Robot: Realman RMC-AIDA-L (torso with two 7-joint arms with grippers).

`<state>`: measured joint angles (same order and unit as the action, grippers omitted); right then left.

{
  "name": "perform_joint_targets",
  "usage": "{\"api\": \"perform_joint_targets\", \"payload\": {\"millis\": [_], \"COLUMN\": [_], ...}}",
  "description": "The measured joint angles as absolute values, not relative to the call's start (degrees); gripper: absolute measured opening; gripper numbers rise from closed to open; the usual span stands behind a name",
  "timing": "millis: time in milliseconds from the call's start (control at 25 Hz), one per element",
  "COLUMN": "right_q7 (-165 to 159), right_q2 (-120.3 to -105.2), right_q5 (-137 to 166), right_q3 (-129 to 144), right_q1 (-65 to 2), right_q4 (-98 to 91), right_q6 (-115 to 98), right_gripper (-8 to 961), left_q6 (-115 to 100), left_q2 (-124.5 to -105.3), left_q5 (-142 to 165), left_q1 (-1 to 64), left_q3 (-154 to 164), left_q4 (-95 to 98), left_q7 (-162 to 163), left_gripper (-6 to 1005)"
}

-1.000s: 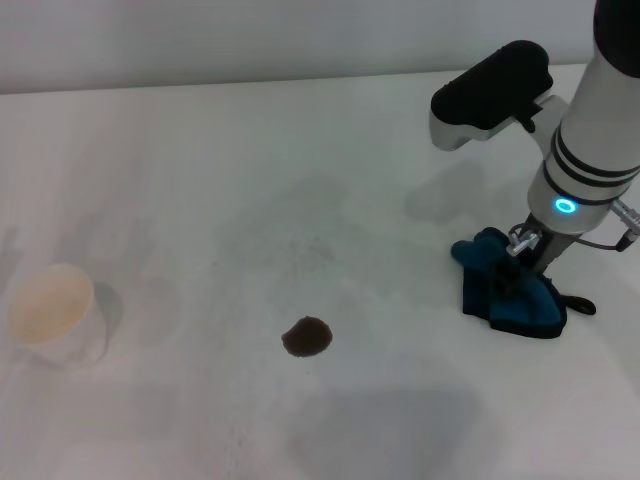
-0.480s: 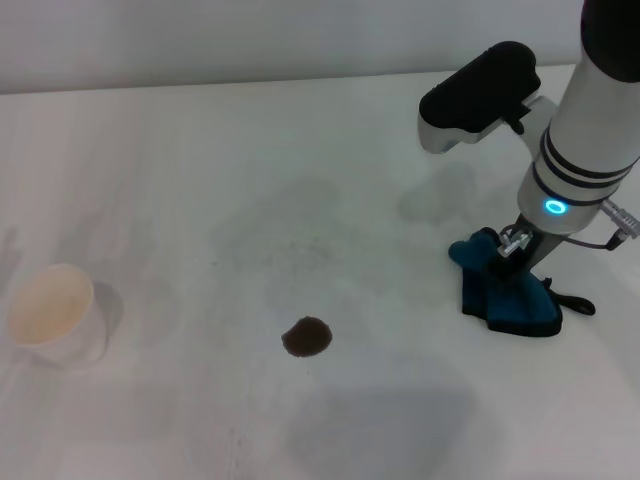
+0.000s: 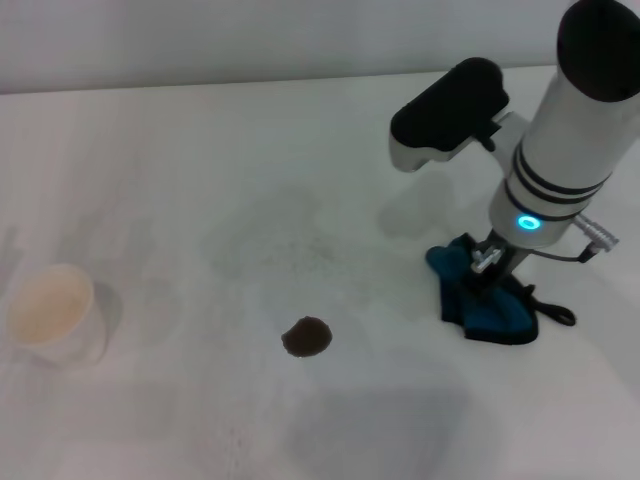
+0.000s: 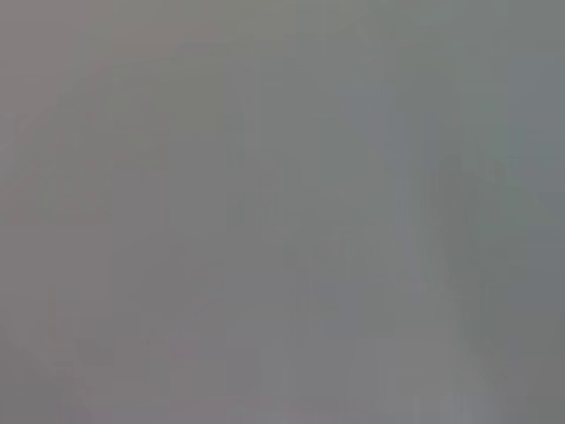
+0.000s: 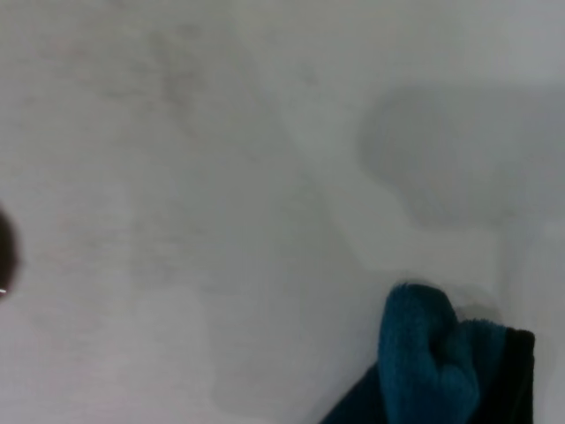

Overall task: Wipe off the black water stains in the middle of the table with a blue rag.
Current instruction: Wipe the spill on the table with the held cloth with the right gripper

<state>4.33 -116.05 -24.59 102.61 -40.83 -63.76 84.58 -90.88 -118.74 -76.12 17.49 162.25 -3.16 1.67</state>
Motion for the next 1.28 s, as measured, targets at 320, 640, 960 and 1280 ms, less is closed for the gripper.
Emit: {"api": "perform_joint_targets", "payload": {"millis": [320, 640, 960, 1280], "right_q7": [4.5, 1.9, -0.9, -0.5], "right_q2": [-116.2, -116.2, -116.18, -116.19], "right_q5": [-32.6, -39.0, -46.2, -54.8], "right_q3": [107.1, 113.8, 120.6, 126.4], "right_q1": [-42.6, -47.3, -54.4, -58.4], "right_q4": [-64.7, -64.3, -60.7, -58.6], "right_q6": [82.5, 78.2, 72.0, 69.4], "right_gripper": [61, 61, 60, 61], "left_q6": [-91.0, -91.0, -91.4, -91.2], "left_q2": [-118.74, -118.74, -118.89, -118.91], "left_q5": [-76.1, -76.1, -76.1, -76.1], "left_q1": [17.6, 18.3, 18.6, 18.6], "left_q3": [162.2, 162.2, 162.2, 162.2], "left_q4": [-3.2, -3.2, -3.1, -2.7], "left_q7": [1.7, 1.1, 0.8, 0.8], "left_gripper": [865, 865, 866, 866]}}
